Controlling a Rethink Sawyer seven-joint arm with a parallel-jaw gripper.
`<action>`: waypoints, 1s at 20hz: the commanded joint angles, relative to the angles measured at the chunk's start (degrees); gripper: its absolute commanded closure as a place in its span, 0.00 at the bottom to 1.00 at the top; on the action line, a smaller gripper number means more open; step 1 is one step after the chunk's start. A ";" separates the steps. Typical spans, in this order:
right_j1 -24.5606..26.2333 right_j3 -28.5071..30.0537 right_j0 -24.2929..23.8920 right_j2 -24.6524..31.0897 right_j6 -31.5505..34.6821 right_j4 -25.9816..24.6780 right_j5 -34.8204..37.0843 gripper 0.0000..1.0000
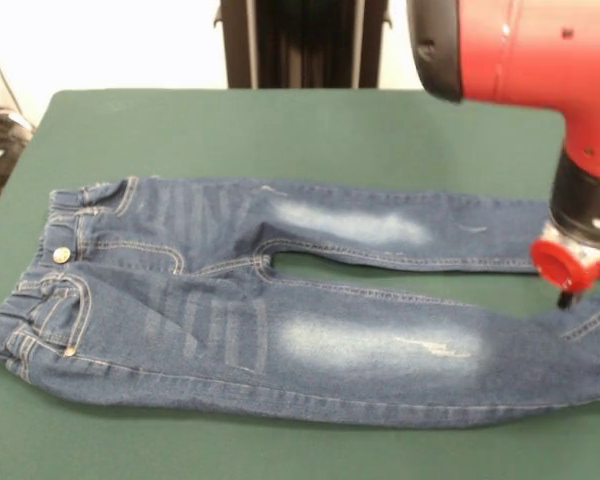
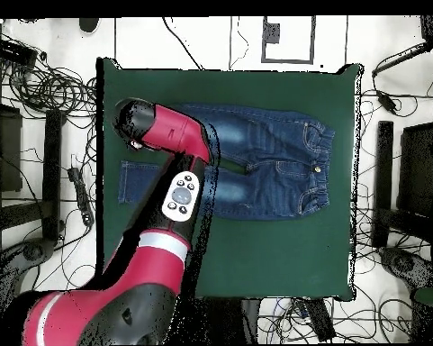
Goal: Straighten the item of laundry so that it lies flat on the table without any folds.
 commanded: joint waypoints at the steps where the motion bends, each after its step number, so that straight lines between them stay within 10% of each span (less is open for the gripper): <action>1: -10.58 19.22 -0.28 7.91 -14.91 -4.59 0.88 1.00; 20: -20.41 36.07 -14.10 18.02 -33.46 -23.75 -9.87 1.00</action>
